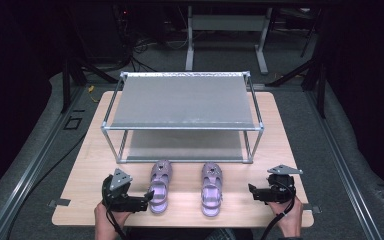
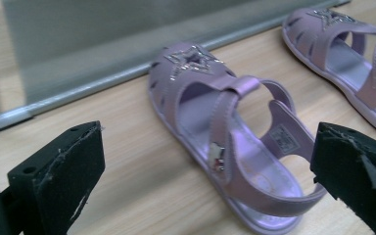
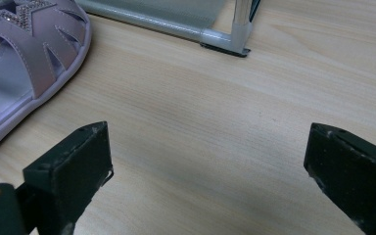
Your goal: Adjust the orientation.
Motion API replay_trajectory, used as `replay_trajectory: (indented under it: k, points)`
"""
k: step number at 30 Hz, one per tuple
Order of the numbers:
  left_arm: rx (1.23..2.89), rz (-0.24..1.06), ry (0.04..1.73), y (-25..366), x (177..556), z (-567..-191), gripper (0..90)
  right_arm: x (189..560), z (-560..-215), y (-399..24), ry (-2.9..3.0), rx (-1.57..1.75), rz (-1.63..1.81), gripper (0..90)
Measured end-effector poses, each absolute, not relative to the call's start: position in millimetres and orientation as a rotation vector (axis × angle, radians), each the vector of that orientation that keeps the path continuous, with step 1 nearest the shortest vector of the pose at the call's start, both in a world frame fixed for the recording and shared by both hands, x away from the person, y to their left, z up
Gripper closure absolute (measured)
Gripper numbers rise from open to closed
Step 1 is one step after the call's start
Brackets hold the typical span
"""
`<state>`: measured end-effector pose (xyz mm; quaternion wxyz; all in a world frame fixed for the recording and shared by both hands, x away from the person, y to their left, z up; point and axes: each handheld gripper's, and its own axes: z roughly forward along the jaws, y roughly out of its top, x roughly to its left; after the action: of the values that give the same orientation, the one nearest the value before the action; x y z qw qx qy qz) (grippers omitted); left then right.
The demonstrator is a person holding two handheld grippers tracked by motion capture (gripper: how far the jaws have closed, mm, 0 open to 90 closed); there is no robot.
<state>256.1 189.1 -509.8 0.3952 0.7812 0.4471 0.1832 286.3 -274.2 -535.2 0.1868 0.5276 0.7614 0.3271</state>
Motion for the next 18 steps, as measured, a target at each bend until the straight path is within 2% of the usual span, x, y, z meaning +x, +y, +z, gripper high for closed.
replay_trajectory:
  k: [10,18]
  points:
    - [1.997,0.430,1.092,162,255,-520,0.0,289,-538,-271,2.140,1.492,0.915,3.3]
    - [2.036,0.462,1.098,146,256,-532,0.0,288,-538,-275,2.154,1.499,0.910,3.4]
